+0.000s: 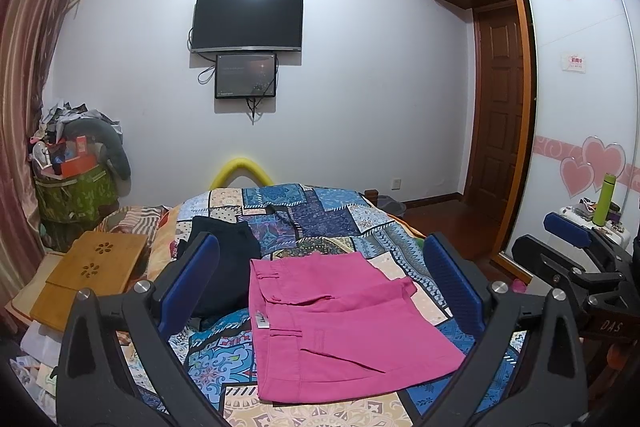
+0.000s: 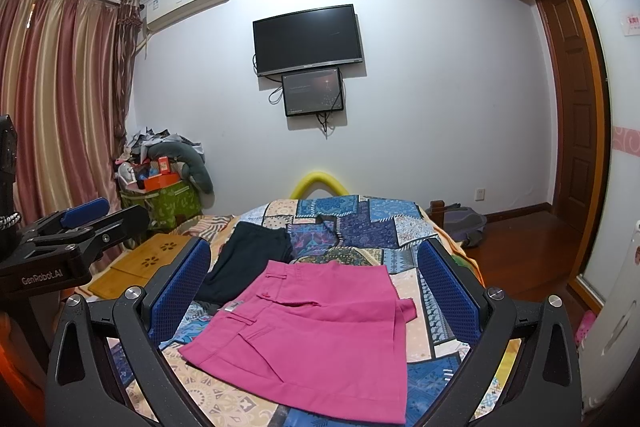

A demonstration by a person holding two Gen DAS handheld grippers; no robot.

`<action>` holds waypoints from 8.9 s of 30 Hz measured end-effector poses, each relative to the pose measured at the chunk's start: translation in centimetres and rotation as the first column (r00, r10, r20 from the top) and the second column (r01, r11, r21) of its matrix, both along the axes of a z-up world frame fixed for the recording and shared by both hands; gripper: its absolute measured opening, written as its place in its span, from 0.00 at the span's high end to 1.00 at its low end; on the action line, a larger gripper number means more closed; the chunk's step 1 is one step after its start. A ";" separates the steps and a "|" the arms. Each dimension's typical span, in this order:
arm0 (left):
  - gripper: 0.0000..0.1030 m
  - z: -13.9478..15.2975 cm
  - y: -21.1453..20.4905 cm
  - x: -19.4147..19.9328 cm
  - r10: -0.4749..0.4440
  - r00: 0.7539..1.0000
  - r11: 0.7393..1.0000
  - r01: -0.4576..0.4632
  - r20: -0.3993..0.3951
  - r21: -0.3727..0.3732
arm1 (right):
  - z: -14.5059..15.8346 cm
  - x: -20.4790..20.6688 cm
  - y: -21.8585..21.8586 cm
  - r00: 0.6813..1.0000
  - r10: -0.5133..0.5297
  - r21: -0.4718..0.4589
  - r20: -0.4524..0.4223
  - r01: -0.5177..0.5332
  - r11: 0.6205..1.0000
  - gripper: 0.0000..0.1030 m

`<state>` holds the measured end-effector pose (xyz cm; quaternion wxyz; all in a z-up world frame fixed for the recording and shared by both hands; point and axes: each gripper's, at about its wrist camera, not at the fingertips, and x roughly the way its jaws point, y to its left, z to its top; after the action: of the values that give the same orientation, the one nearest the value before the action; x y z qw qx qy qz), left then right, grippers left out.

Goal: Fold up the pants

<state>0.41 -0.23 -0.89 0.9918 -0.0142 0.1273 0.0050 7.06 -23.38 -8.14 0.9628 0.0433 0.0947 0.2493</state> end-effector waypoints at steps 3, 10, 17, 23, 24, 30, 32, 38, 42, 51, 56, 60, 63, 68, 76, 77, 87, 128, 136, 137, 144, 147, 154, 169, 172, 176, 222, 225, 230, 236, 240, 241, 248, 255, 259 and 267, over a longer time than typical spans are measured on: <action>0.00 0.2 0.2 -0.1 -0.001 1.000 1.000 0.001 0.000 0.001 | -0.1 0.0 0.0 1.000 -0.002 0.001 -0.001 0.002 1.000 0.00; 0.00 0.1 -0.1 -0.2 0.001 1.000 1.000 -0.001 -0.002 0.003 | -0.1 0.0 0.0 1.000 -0.002 0.001 -0.001 0.002 1.000 0.00; 0.00 0.3 -0.1 -0.3 0.003 1.000 1.000 -0.003 -0.003 -0.002 | -0.2 0.0 0.0 1.000 -0.002 0.001 0.000 0.002 1.000 0.00; 0.00 0.3 -0.2 -0.3 0.006 1.000 1.000 -0.006 -0.004 -0.003 | -0.2 0.0 0.0 1.000 -0.001 0.000 -0.001 0.001 1.000 0.00; 0.00 0.2 -0.3 -0.1 0.006 1.000 1.000 -0.006 -0.005 -0.003 | -0.1 0.0 0.0 1.000 -0.002 -0.001 -0.002 0.002 1.000 0.00; 0.00 0.2 -0.2 0.0 0.008 1.000 1.000 -0.008 -0.007 -0.005 | -0.2 0.0 0.0 1.000 -0.001 -0.001 -0.002 0.001 1.000 0.00; 0.00 0.2 -0.2 0.0 0.009 1.000 1.000 -0.009 -0.006 -0.003 | -0.2 0.0 -0.1 1.000 -0.001 -0.001 -0.002 0.001 1.000 0.00; 0.00 0.1 -0.1 0.0 0.012 1.000 1.000 -0.012 -0.005 -0.002 | -0.2 0.0 0.0 1.000 -0.001 -0.001 -0.004 0.001 1.000 0.00; 0.00 0.0 -0.1 0.1 0.016 1.000 1.000 -0.016 -0.010 -0.001 | -0.3 0.1 0.1 1.000 0.000 -0.002 -0.009 0.000 1.000 0.00; 0.00 -0.9 0.2 2.3 0.021 0.998 1.000 -0.021 -0.057 0.009 | -1.1 1.5 0.9 0.999 0.003 -0.006 -0.036 -0.003 1.000 0.00; 0.00 -2.4 0.9 5.5 0.025 0.991 1.000 -0.026 -0.130 -0.007 | -2.5 3.6 1.3 0.997 -0.002 -0.027 -0.081 0.000 1.000 0.00; 0.00 -4.4 1.8 8.9 0.036 0.976 0.999 -0.040 -0.216 -0.014 | -4.6 6.4 1.3 0.989 -0.013 -0.058 -0.147 0.004 0.998 0.00; 0.00 -6.0 2.9 11.7 0.058 0.958 0.998 -0.067 -0.281 -0.021 | -6.2 8.7 1.0 0.979 -0.023 -0.084 -0.202 0.006 0.996 0.00; 0.00 -9.5 5.2 17.0 0.056 0.906 0.996 -0.080 -0.419 -0.040 | -8.9 12.6 0.6 0.956 -0.038 -0.140 -0.290 -0.003 0.990 0.00; 0.15 -15.8 8.2 23.9 0.082 0.778 0.994 -0.108 -0.622 -0.005 | -12.7 18.1 -0.3 0.898 -0.040 -0.210 -0.438 -0.059 0.976 0.10; 0.17 -16.3 8.5 24.3 0.078 0.767 0.994 -0.106 -0.636 -0.006 | -13.1 18.8 -0.3 0.888 -0.034 -0.207 -0.458 -0.069 0.976 0.11; 0.64 -19.6 10.0 28.2 -0.002 0.644 0.997 -0.060 -0.765 -0.052 | -16.3 24.7 -0.7 0.793 0.049 -0.155 -0.607 -0.178 0.972 0.42; 0.76 -21.7 9.1 29.0 -0.059 0.586 0.998 0.008 -0.808 -0.067 | -18.4 27.7 1.4 0.728 0.060 -0.204 -0.683 -0.269 0.941 0.88; 0.66 -19.1 10.8 31.1 -0.048 0.642 0.996 -0.029 -0.765 -0.087 | -16.0 27.7 0.2 0.770 0.063 -0.197 -0.635 -0.240 0.951 0.53; 0.65 -19.2 11.0 31.6 -0.048 0.640 0.996 -0.032 -0.767 -0.088 | -15.8 28.1 0.0 0.773 0.057 -0.192 -0.632 -0.228 0.955 0.53; 0.61 -22.2 12.3 34.0 -0.031 0.579 0.989 -0.098 -0.815 -0.108 | -17.2 30.6 -0.3 0.742 0.020 -0.171 -0.670 -0.181 0.968 0.53; 0.60 -23.4 12.8 34.3 -0.064 0.571 0.980 -0.121 -0.819 -0.161 | -18.4 31.5 -0.5 0.710 0.018 -0.150 -0.704 -0.174 0.973 0.53; 0.61 -24.4 12.6 34.8 -0.174 0.542 0.957 -0.102 -0.822 -0.270 | -19.9 32.2 -0.1 0.669 0.053 -0.110 -0.741 -0.198 0.974 0.53; 0.97 -22.0 9.2 33.2 0.045 0.679 0.997 0.019 -0.733 0.079 | -19.4 31.0 1.0 0.738 0.058 -0.213 -0.672 -0.268 0.940 0.95; 0.96 -22.3 9.5 33.1 0.084 0.690 0.994 -0.005 -0.719 0.112 | -18.9 30.2 1.1 0.776 0.050 -0.262 -0.629 -0.272 0.926 0.95; 0.95 -23.6 9.8 33.4 0.104 0.664 0.993 -0.025 -0.740 0.117 | -19.7 30.7 0.9 0.752 0.028 -0.272 -0.658 -0.272 0.923 0.96; 0.49 -25.4 17.3 43.9 -0.030 0.621 0.985 -0.116 -0.783 -0.130 | -19.8 44.4 8.4 0.694 0.007 -0.263 -0.720 -0.282 0.923 0.43; 0.57 -25.4 17.0 43.9 -0.040 0.636 0.985 -0.103 -0.771 -0.136 | -20.7 44.6 9.2 0.691 0.016 -0.261 -0.722 -0.293 0.920 0.54; 0.77 -25.0 16.3 43.7 -0.034 0.654 0.990 -0.085 -0.756 -0.117 | -21.1 43.8 10.7 0.723 0.029 -0.299 -0.690 -0.322 0.898 0.80; 0.90 -23.1 15.8 43.2 0.001 0.684 0.994 -0.078 -0.730 -0.071 | -19.4 43.2 10.2 0.757 0.027 -0.308 -0.652 -0.298 0.904 0.95; 0.91 -20.3 15.8 42.5 0.020 0.716 0.996 -0.078 -0.698 -0.051 | -15.9 42.5 8.7 0.797 0.055 -0.271 -0.601 -0.268 0.924 0.96; 0.91 -19.4 15.8 42.3 0.024 0.726 0.996 -0.078 -0.687 -0.047 | -14.8 42.3 8.3 0.807 0.060 -0.261 -0.587 -0.259 0.930 0.96; 0.91 -13.3 14.3 40.1 0.023 0.806 0.998 -0.052 -0.591 -0.032 | -7.8 40.0 5.5 0.873 0.082 -0.185 -0.481 -0.193 0.964 0.97; 0.92 -11.4 12.0 37.1 0.011 0.825 1.000 -0.015 -0.565 -0.003 | -6.1 36.3 3.8 0.887 0.094 -0.188 -0.453 -0.198 0.962 0.97; 0.92 -11.0 10.6 34.4 -0.005 0.832 1.000 0.012 -0.554 0.008 | -6.3 33.9 2.6 0.884 0.104 -0.187 -0.455 -0.209 0.960 0.97; 0.92 -11.3 8.2 28.5 -0.043 0.835 0.998 0.056 -0.548 0.008 | -7.0 29.0 -0.2 0.884 0.114 -0.186 -0.453 -0.218 0.958 0.97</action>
<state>28.92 7.96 -12.16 0.9138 0.0028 0.4058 -0.0152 36.04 -23.57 -15.13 0.8902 -0.0226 0.3401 0.3024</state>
